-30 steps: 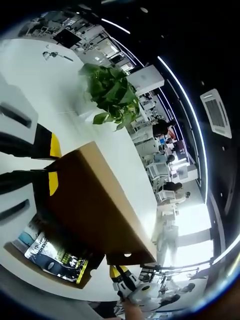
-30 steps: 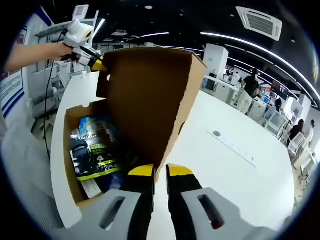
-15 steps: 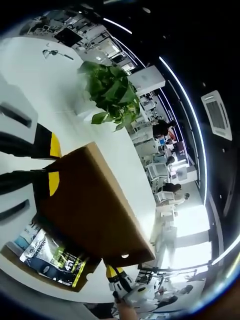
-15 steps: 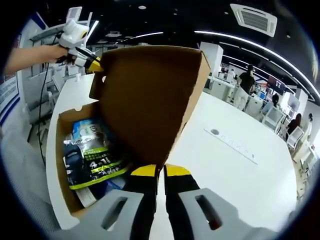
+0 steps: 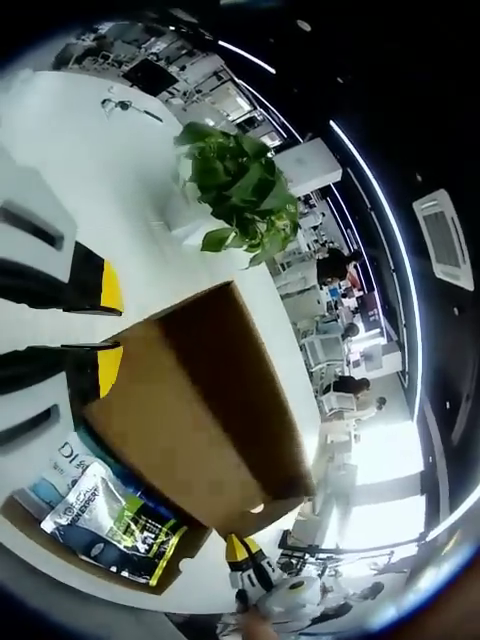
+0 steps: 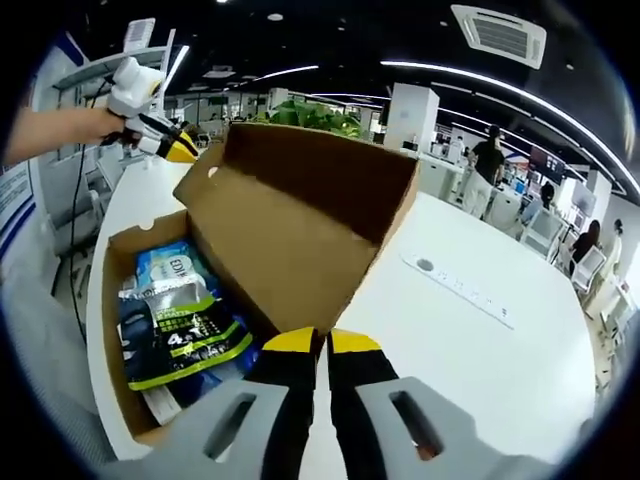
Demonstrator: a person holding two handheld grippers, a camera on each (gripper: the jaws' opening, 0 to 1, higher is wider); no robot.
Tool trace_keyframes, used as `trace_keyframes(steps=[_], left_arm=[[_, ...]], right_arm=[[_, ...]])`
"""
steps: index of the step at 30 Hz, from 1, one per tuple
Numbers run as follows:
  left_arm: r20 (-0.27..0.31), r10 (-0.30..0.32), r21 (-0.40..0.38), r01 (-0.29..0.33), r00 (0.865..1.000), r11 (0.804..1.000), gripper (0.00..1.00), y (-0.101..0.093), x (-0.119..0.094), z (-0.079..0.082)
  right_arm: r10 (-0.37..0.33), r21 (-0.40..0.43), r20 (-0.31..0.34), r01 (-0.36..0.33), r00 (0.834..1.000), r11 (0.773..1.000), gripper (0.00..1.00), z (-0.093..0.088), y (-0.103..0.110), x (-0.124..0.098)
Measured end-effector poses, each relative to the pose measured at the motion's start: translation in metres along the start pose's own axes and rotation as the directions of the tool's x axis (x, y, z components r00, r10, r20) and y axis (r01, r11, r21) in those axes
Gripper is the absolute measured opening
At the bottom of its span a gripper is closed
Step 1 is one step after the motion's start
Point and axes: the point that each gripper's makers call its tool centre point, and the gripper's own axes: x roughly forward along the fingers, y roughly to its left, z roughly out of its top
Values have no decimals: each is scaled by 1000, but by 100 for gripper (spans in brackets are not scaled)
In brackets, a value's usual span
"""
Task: Operate the shoe box by opening the lid, removing the specified soft item, and placing it in the target area until the item is outside and the box remains undamaged.
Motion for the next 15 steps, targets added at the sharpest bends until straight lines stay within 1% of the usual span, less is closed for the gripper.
trace_keyframes(steps=[9,15], left_arm=[[-35,-15,-45,13,999,999,10,-4,7,-23],[-57,-25,-66,21,998,998,9,-7,15,-31]], right_arm=[[8,-14,-13,-8,1000,1000,2,1,-4,7],[13,-25,-21,-14,1000,1000,2,0,-6,10]])
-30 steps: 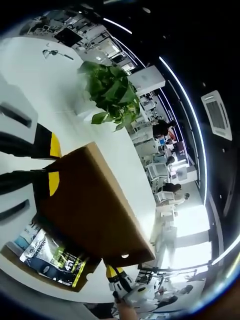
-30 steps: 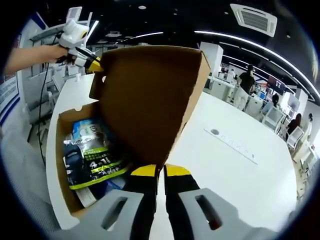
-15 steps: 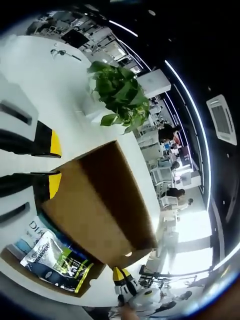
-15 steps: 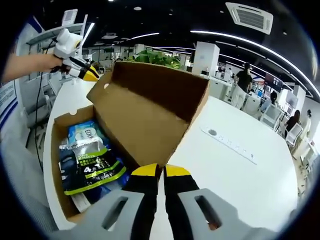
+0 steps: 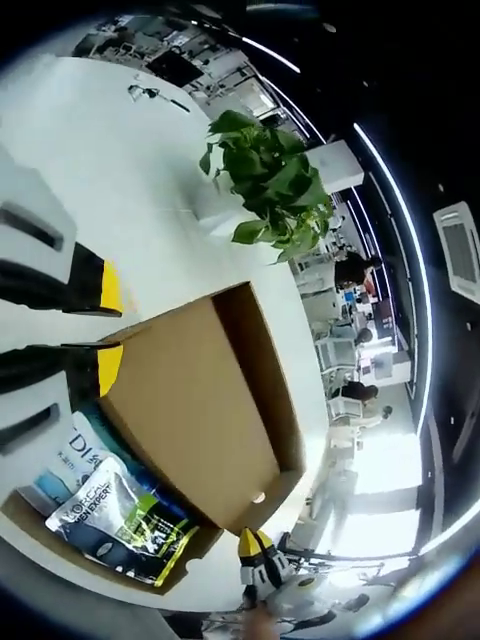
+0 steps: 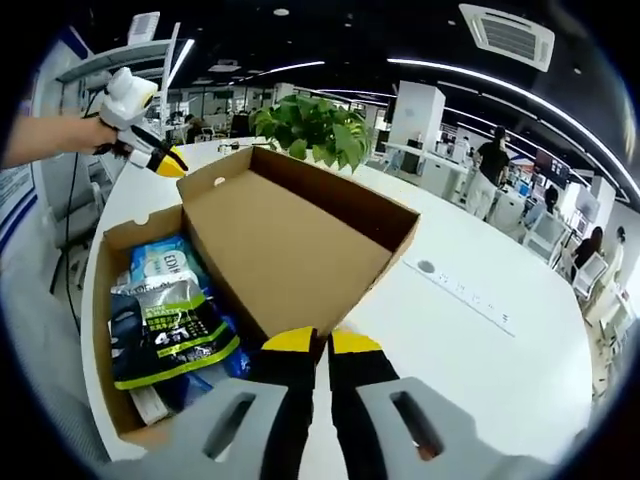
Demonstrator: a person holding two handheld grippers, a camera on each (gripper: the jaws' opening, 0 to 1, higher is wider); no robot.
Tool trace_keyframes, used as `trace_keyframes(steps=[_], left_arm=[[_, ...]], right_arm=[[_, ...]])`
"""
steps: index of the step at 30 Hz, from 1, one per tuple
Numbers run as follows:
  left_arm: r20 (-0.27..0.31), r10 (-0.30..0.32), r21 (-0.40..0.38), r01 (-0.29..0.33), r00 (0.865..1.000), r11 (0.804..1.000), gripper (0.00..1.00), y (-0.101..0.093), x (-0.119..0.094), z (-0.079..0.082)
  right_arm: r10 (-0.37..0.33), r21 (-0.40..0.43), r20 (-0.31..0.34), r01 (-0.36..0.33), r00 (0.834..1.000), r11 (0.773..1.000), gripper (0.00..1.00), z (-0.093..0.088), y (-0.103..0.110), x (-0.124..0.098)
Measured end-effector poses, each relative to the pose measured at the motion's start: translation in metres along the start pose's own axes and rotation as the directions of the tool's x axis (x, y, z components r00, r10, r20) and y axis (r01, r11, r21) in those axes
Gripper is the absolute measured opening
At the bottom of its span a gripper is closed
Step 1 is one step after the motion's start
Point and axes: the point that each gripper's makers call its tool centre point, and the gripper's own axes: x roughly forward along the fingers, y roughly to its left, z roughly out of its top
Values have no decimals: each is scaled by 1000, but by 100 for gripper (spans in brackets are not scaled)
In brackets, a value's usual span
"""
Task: Operate the shoe box by opening the lid, removing the specified soft item, and placing it in the target area until the item is outside and the box remains undamaged.
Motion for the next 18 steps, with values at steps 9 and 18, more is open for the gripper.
trace_keyframes(steps=[9,18], left_arm=[[-31,-15,-28,15,999,999,5,-6,14,-10],[-31,-21,-48,19,999,999,4,-4,22,-10]], right_arm=[[6,4,-10,-6,1000,1000,3,-1,-2,5],[9,24,-23,-8,1000,1000,3,-3,-5,12]])
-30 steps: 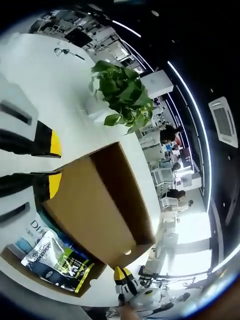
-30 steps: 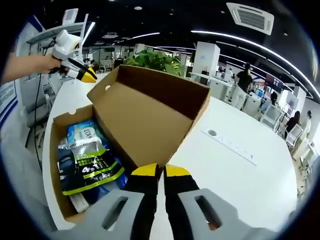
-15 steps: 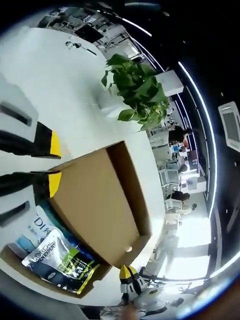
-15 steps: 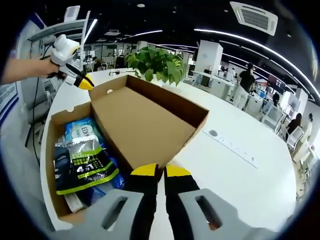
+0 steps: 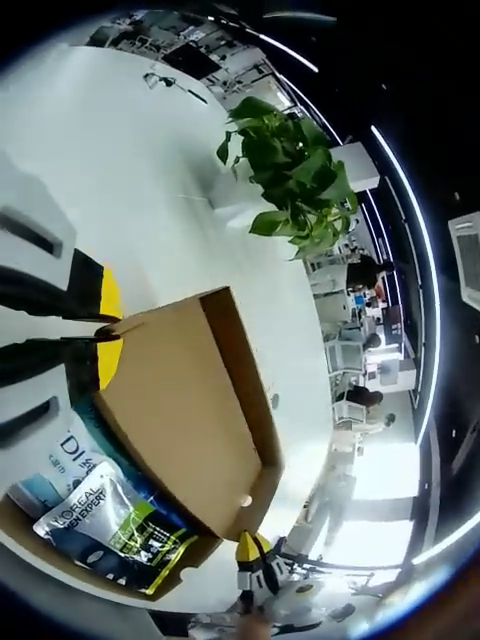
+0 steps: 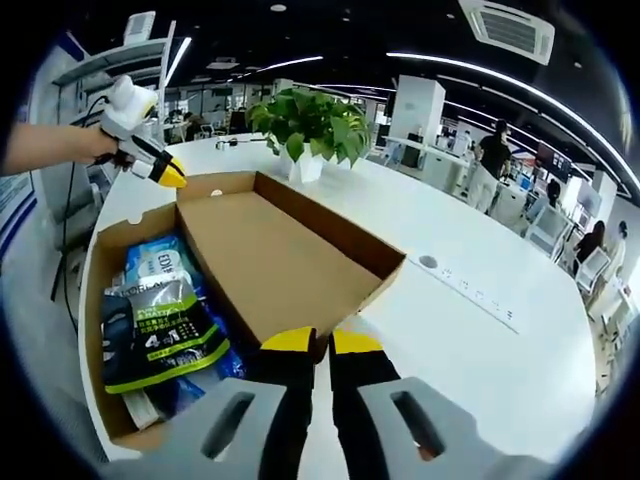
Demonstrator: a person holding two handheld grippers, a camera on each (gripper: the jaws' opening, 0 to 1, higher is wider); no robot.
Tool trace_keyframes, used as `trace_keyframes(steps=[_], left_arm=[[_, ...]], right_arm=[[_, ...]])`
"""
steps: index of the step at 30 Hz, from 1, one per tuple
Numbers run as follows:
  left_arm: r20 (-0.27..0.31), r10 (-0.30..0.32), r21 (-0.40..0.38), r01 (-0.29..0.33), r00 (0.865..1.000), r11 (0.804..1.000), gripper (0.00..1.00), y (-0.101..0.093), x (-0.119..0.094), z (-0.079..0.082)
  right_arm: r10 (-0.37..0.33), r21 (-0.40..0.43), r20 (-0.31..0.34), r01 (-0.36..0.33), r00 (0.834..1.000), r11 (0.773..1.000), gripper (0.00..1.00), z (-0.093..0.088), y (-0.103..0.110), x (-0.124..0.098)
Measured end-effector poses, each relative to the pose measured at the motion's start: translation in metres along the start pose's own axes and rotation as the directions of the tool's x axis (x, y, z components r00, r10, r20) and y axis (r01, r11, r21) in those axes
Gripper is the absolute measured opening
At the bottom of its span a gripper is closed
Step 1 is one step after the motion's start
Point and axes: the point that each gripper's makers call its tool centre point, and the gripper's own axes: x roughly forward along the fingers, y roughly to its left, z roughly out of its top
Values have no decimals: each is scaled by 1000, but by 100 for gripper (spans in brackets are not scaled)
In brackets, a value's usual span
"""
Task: Operate the shoe box by opening the lid, removing the specified soft item, and placing it in the target area until the item is outside and the box remains undamaged.
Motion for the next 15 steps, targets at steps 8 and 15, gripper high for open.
trace_keyframes(steps=[8,15], left_arm=[[-7,-3,-4,3,1000,1000,4,1,6,0],[-16,-9,-11,8,1000,1000,4,2,10,-1]], right_arm=[[3,16,-12,-3,1000,1000,3,-2,-2,5],[2,24,-25,-2,1000,1000,4,-4,-3,9]])
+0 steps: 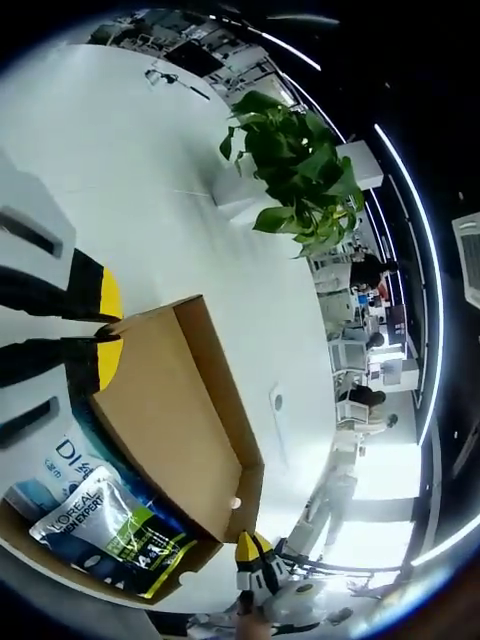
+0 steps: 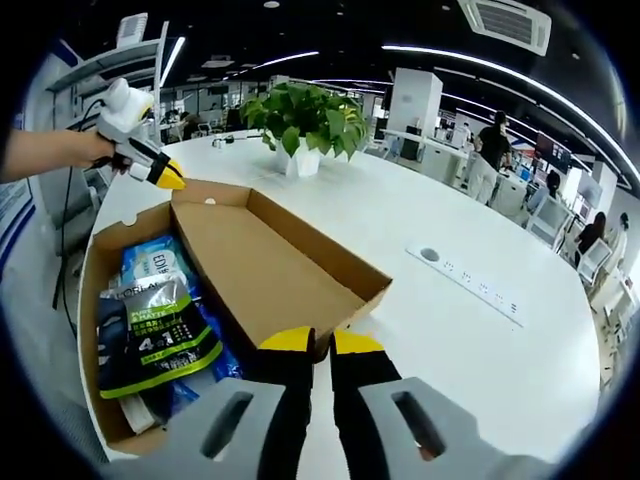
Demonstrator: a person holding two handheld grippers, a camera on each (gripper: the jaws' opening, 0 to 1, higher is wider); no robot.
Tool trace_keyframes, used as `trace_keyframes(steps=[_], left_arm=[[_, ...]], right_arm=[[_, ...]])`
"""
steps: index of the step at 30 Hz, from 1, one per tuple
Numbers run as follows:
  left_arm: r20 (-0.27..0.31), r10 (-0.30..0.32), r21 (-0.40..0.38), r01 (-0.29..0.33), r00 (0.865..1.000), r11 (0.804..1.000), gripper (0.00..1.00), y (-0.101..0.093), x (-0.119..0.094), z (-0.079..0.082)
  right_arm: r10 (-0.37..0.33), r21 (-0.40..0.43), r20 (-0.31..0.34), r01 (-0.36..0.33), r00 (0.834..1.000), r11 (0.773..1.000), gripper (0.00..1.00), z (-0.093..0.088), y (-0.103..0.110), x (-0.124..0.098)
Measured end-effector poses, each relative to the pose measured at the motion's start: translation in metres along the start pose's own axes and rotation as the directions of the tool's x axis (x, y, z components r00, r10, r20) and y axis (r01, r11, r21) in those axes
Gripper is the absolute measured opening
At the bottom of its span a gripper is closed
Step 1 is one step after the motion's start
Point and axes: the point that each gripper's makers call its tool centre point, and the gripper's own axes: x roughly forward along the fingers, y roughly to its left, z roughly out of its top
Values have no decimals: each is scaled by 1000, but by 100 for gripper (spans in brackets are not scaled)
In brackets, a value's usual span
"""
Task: Operate the shoe box by opening the lid, removing the specified soft item, and placing it in the target area until the item is outside and the box remains undamaged.
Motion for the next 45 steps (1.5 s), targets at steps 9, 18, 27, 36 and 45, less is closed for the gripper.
trace_keyframes(steps=[9,18,27,36,45], left_arm=[[-10,-5,-9,5,1000,1000,4,1,4,-2],[-21,-6,-9,6,1000,1000,4,0,6,-2],[-35,-6,-6,5,999,1000,5,-3,2,-2],[-41,0,12,0,999,1000,10,-6,-6,1],[-22,-8,5,8,1000,1000,18,-12,-24,9]], right_arm=[[3,14,-12,-3,1000,1000,4,-2,-1,2],[7,21,-15,-7,1000,1000,4,-2,-2,4],[18,6,-28,-18,999,1000,5,-1,-1,2],[40,56,-33,-38,999,998,11,-1,3,-7],[59,73,-24,-57,998,996,23,3,13,-16]])
